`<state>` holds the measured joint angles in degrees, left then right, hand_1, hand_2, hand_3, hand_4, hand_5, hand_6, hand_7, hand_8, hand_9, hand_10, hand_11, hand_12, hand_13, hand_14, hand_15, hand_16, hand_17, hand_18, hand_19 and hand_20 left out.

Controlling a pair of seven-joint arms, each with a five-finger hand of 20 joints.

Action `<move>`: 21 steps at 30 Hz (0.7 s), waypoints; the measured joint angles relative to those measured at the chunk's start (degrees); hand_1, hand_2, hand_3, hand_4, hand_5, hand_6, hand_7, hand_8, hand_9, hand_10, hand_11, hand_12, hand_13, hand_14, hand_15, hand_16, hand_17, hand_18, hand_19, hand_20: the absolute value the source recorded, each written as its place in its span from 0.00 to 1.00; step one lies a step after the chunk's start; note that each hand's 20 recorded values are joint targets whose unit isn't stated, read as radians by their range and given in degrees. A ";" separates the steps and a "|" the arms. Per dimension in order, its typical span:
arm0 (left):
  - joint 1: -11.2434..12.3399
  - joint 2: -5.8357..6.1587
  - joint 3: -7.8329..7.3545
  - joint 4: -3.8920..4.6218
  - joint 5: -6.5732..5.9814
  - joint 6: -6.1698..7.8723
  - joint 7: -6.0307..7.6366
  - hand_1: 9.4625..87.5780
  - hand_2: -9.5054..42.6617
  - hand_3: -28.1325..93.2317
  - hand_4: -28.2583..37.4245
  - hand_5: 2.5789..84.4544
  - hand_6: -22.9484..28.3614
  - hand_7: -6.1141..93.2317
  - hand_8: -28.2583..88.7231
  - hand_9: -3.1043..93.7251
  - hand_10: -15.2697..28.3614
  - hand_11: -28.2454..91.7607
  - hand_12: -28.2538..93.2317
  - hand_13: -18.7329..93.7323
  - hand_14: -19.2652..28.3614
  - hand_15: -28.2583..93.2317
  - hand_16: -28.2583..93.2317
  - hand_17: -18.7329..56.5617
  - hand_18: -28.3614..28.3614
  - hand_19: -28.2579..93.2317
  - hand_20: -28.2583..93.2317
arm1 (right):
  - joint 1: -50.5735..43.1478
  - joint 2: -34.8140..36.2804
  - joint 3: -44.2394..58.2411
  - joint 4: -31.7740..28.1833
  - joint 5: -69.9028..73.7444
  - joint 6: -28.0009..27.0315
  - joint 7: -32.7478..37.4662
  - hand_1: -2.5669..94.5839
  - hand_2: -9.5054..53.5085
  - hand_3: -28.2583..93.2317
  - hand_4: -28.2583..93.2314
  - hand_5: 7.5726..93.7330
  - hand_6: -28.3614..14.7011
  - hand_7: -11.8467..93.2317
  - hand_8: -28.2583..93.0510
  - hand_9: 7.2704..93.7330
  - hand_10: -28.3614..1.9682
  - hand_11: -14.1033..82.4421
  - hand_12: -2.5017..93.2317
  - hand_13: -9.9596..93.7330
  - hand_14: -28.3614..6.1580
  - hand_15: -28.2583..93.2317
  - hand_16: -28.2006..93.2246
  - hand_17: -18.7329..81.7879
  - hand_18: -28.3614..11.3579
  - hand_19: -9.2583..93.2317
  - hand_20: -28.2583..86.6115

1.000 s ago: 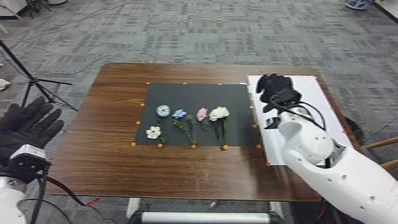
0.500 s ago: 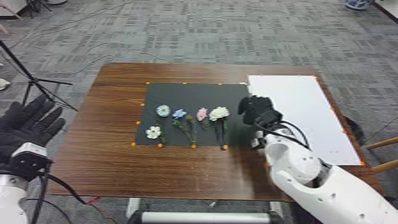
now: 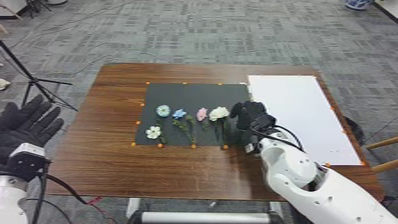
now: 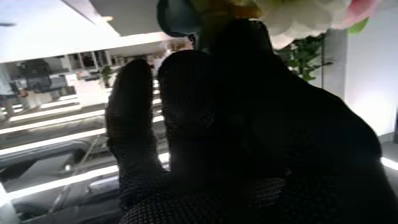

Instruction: Arrange flowers

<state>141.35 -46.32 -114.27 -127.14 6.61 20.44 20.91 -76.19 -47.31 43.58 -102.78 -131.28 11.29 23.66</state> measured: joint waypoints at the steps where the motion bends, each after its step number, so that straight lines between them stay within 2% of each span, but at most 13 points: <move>1: 0.00 0.00 0.00 0.00 -0.01 0.04 0.00 0.21 0.46 0.82 0.00 0.44 0.60 0.15 0.18 0.36 0.65 0.35 0.35 0.37 0.70 0.44 0.24 0.22 0.72 0.40 0.34 | -0.05 -0.16 0.15 -0.03 0.09 -0.65 -0.03 0.65 0.00 0.79 0.00 0.66 0.64 0.30 0.12 0.83 0.66 0.24 0.42 0.76 0.63 0.72 0.58 0.51 0.12 0.85 0.56; 4: 0.00 -0.02 -0.06 -0.03 -0.01 0.06 -0.15 0.20 0.46 0.81 0.00 0.43 0.60 0.14 0.18 0.36 0.64 0.35 0.35 0.37 0.70 0.43 0.24 0.22 0.72 0.40 0.34 | -0.28 -0.56 0.65 -0.31 0.67 -2.11 -0.14 0.64 0.00 0.79 0.00 0.64 0.63 0.29 0.13 0.81 0.65 0.23 0.38 0.76 0.63 0.73 0.56 0.51 0.12 0.85 0.56; 9: 0.18 -0.27 -0.53 -0.09 0.07 0.01 -0.60 0.20 0.46 0.82 0.00 0.43 0.60 0.14 0.19 0.35 0.64 0.35 0.35 0.37 0.70 0.43 0.24 0.22 0.72 0.40 0.34 | -1.18 -0.71 1.66 -1.48 2.22 -2.87 -0.24 0.58 0.00 0.83 0.00 0.62 0.60 0.28 0.13 0.72 0.52 0.34 0.22 0.75 0.62 0.73 0.55 0.50 0.11 0.85 0.54; 21: 0.63 -0.58 -0.93 -0.10 0.08 0.02 -0.96 0.20 0.46 0.82 0.00 0.43 0.60 0.14 0.19 0.35 0.65 0.35 0.35 0.37 0.69 0.43 0.24 0.22 0.72 0.40 0.34 | -2.48 -0.47 2.93 -3.44 2.19 -2.70 -0.13 0.56 0.00 0.84 0.00 0.59 0.58 0.28 0.13 0.68 0.49 0.34 0.20 0.75 0.60 0.73 0.53 0.50 0.11 0.85 0.54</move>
<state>141.98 -46.90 -115.19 -127.23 6.69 20.46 19.95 -78.68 -47.78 46.51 -106.22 -129.09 8.59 23.53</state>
